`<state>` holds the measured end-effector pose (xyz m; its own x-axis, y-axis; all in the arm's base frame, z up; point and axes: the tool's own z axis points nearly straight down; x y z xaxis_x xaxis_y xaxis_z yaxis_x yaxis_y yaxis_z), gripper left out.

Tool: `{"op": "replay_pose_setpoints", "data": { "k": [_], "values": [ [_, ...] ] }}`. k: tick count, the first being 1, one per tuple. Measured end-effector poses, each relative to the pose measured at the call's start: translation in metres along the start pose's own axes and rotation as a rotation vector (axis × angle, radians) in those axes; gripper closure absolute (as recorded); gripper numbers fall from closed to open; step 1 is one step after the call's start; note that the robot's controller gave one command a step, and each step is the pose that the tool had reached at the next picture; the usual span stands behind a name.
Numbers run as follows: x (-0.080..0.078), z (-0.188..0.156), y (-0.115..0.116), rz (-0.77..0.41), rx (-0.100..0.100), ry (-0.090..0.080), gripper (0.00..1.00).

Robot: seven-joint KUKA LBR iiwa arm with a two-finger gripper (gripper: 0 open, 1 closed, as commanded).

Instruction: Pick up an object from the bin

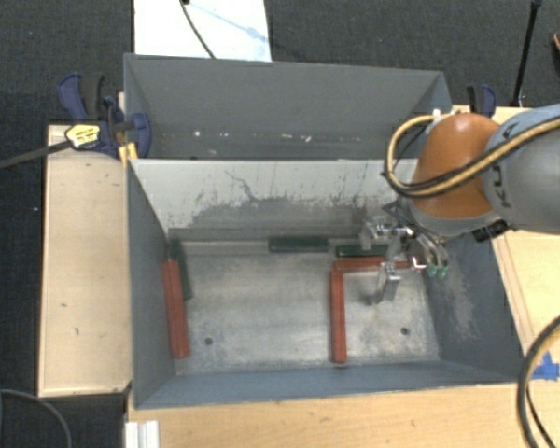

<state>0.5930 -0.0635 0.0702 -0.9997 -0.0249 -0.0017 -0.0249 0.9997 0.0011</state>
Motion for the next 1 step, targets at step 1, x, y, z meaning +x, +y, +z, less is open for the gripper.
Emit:
{"op": "replay_pose_setpoints", "data": {
  "k": [1],
  "values": [
    [-0.0007,-0.0008,-0.0001,0.161,0.000,-0.003,0.00]
  ]
}}
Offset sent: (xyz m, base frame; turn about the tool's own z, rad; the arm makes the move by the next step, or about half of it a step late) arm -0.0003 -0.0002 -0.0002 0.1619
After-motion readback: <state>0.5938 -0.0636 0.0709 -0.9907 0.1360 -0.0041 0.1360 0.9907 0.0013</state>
